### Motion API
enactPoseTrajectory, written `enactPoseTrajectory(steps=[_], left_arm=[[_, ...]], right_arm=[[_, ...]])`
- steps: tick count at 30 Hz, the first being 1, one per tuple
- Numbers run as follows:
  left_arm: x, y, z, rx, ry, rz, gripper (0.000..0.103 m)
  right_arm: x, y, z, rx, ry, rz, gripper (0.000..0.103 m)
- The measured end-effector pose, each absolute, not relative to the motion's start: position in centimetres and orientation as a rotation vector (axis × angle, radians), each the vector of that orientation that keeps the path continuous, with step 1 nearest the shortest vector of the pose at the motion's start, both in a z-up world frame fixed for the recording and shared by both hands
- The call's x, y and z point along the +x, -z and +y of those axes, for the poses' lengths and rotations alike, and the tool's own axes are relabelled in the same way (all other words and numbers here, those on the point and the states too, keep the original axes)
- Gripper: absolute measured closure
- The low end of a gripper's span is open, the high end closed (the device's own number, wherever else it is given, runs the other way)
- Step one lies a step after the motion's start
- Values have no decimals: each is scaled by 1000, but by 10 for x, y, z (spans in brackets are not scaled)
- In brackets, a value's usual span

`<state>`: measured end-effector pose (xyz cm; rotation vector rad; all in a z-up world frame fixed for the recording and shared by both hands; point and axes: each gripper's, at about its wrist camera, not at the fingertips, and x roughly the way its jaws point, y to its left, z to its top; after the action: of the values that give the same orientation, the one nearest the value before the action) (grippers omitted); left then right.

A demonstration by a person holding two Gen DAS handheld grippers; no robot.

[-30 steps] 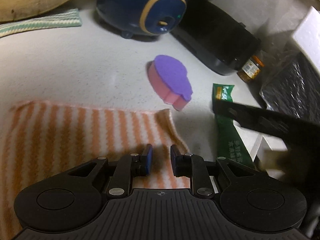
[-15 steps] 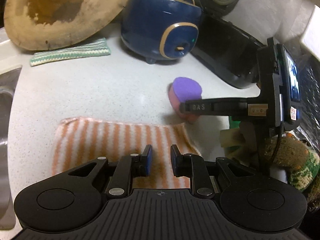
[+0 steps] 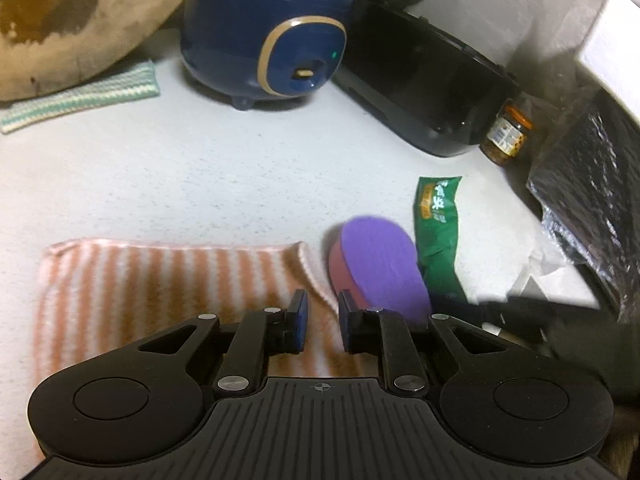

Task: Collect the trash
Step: 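Lower the left tool onto the purple sponge and close on it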

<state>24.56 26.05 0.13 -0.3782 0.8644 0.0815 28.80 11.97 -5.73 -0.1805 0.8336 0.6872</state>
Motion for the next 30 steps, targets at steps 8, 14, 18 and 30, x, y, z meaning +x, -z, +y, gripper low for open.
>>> enactPoseTrajectory(steps=[8,14,18,30], left_arm=[[266,-13,243,-373,75,786,83],[283,4,189,-79,76,855,83],[290,11,174,-6,85,855,80],[293,20,142,167,164,849,38]], right_arm=[[268,40,67,-67,-542,741,43],[268,45,33,2,-384,749,42],[271,52,13,25,-299,757,42],[269,65,-21,135,-204,797,42]])
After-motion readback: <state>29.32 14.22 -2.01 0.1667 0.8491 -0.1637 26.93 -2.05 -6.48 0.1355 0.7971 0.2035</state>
